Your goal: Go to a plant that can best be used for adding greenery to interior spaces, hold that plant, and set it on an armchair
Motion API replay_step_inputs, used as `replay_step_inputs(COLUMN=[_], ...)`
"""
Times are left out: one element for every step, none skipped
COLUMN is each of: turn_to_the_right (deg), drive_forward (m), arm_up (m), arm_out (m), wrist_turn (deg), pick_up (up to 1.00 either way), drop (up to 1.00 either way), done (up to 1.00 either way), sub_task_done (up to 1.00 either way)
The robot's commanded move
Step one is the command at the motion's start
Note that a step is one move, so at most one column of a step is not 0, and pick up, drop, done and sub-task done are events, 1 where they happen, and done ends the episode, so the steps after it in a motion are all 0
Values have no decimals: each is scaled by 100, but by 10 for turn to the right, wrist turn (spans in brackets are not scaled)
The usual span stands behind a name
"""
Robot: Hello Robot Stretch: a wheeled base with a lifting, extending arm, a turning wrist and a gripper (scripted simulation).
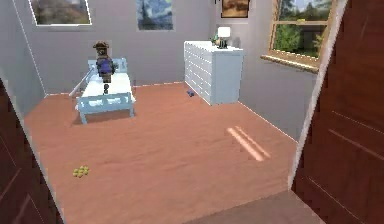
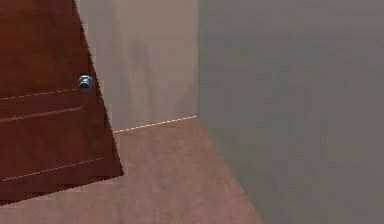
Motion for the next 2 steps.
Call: replay_step_inputs(turn_to_the_right=[0,0], drive_forward=[100,100], arm_up=[0,0], arm_out=[0,0], wrist_turn=[0,0], pick_up=[0,0], drop=[0,0], done=[0,0], sub_task_done=[0,0])
